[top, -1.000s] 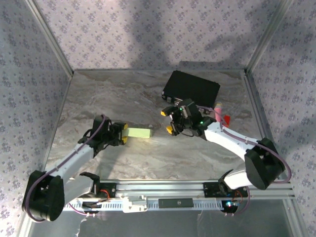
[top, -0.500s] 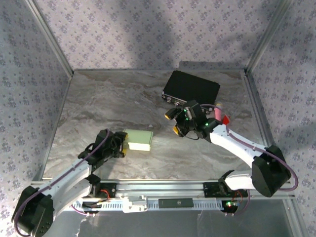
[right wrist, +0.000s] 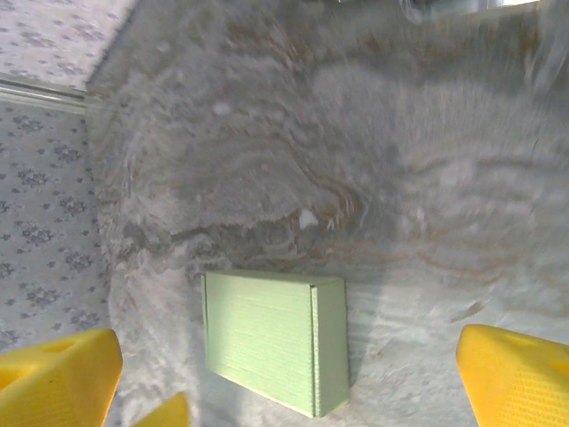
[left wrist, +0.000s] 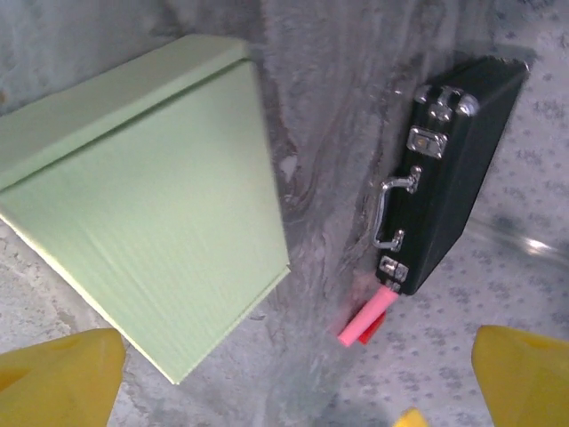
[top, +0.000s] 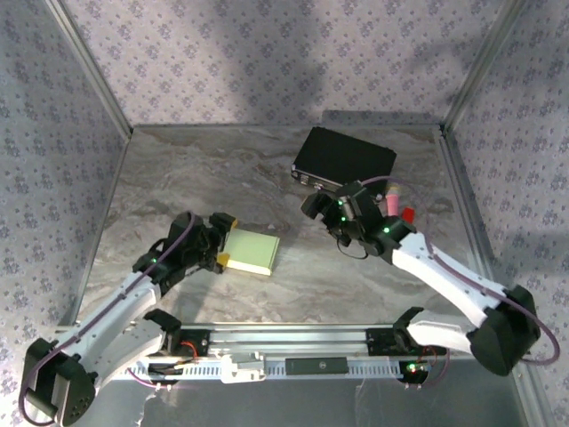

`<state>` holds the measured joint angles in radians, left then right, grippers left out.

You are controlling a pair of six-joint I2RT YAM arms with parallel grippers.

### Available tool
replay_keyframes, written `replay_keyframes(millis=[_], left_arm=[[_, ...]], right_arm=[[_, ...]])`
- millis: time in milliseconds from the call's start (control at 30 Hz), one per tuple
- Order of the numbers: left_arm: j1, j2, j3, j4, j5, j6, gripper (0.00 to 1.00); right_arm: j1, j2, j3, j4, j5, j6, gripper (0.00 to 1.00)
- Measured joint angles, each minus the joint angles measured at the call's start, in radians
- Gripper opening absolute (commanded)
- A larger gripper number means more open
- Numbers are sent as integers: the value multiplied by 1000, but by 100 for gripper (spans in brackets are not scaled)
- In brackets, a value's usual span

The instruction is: Fold the paper box

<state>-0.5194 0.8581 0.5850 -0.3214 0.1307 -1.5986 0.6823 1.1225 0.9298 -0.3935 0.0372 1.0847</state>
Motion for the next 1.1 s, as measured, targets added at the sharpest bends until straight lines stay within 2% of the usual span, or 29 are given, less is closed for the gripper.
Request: replay_keyframes(millis=[133, 200, 333, 467, 567, 733, 900, 1100], left_arm=[[0, 42, 198, -95, -26, 301, 100], [1, 57, 281, -136, -76, 442, 100], [25, 76, 353, -220, -303, 620, 100], [64, 30, 243, -193, -590, 795, 100], [113, -80, 51, -63, -699, 983, 100], [257, -152, -150, 167, -699, 1235, 100], [382, -23, -260, 430, -608, 1368, 100], [443, 242, -311, 678, -500, 1435, 100]], right_arm=[[20, -132, 64, -149, 270, -163, 99], [28, -223, 50, -200, 406, -227, 99], [0, -426, -78, -198, 656, -375, 99], [-105, -582, -338, -6, 768, -617, 99], [-216, -617, -526, 142, 772, -773, 99], [-461, -569, -712, 362, 647, -862, 99], [-600, -420, -801, 602, 502, -870, 99], [-619, -148, -796, 862, 378, -916, 99]])
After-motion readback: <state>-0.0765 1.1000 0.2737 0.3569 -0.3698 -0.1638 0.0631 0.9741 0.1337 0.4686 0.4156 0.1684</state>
